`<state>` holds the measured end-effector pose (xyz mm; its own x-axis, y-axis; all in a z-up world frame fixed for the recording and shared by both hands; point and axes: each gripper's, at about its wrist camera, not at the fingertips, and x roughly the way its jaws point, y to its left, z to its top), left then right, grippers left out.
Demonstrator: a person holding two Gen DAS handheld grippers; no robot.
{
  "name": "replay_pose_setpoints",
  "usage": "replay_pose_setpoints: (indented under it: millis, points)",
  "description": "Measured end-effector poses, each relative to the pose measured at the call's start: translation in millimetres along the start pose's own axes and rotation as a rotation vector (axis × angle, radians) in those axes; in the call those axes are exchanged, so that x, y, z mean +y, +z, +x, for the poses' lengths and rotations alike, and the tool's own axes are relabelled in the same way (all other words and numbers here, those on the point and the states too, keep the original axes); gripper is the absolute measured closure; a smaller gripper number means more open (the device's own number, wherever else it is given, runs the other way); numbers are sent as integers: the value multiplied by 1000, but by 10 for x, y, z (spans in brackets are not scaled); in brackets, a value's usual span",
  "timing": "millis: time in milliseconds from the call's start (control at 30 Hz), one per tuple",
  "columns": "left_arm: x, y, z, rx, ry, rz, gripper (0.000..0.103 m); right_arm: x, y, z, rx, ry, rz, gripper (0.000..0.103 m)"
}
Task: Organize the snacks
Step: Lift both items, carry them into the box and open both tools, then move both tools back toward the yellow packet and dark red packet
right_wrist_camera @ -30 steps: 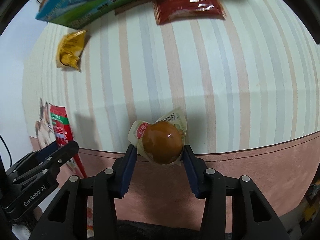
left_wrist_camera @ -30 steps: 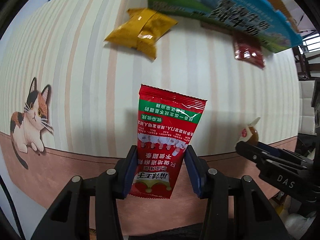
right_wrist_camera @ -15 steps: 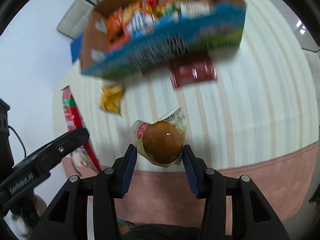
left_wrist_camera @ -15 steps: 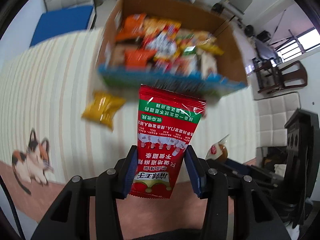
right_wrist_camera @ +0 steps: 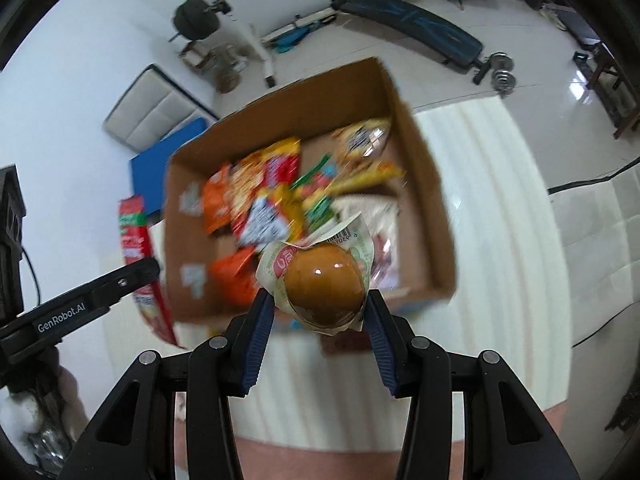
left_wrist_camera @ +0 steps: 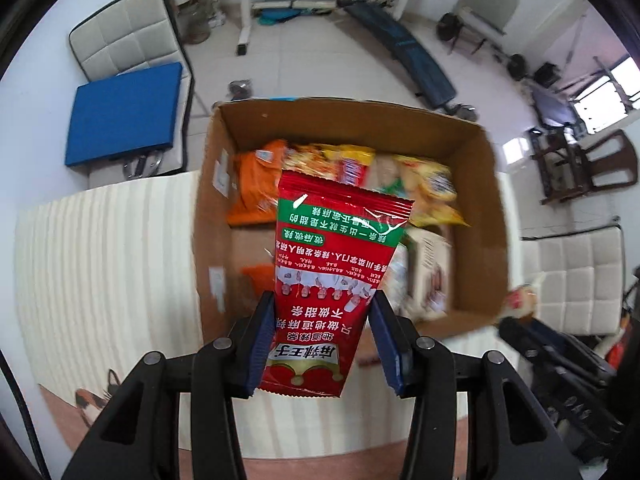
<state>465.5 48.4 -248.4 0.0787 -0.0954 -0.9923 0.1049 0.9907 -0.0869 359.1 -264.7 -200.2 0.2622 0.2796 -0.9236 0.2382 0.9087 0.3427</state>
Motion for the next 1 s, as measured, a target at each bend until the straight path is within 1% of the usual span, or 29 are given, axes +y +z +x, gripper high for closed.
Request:
replay_pose_setpoints:
  millis: [100, 167, 267, 367, 433, 533, 567, 600, 667, 700, 733, 767, 833, 900, 1000]
  points:
    - [132, 215, 290, 65, 33, -20, 59, -90, 222, 185, 24, -46, 16, 54]
    - [211, 303, 488, 108, 52, -34, 59, -145, 313, 317, 51, -68, 25, 53]
    - [287, 368, 723, 163, 68, -52, 59, -222, 356, 491, 84, -94, 36, 53]
    - [349, 403, 915, 215, 61, -72, 59, -299, 379, 655, 114, -109, 59, 53]
    - [365, 437, 1003, 230, 63, -79, 57, -331, 393, 729, 127, -120, 70, 52]
    - [375, 496, 1122, 270, 66, -84, 57, -354, 447, 827, 157, -143, 88, 42]
    - [380, 503, 1143, 279, 61, -90, 55, -353, 466, 855, 173, -148, 93, 36]
    - [387, 507, 1157, 289, 58, -95, 53, -345, 492, 891, 191, -150, 91, 26]
    - [386, 508, 1170, 303, 48, -96, 38, -294, 530, 927, 209, -177, 62, 13]
    - [378, 509, 1160, 297, 49, -90, 33, -260, 546, 942, 216, -191, 41, 13]
    - [370, 509, 1143, 290, 55, -84, 20, -240, 556, 944, 220, -195, 32, 13]
    - [360, 506, 1136, 287, 54, -85, 15, -204, 564, 959, 231, -193, 17, 13]
    - [345, 488, 1119, 288, 42, -89, 15, -155, 565, 971, 253, -197, -15, 12]
    - [335, 467, 1104, 293, 33, -93, 15, -95, 566, 976, 254, -220, -44, 11]
    - [303, 415, 1057, 287, 19, -93, 15, -50, 577, 966, 253, -214, -56, 11]
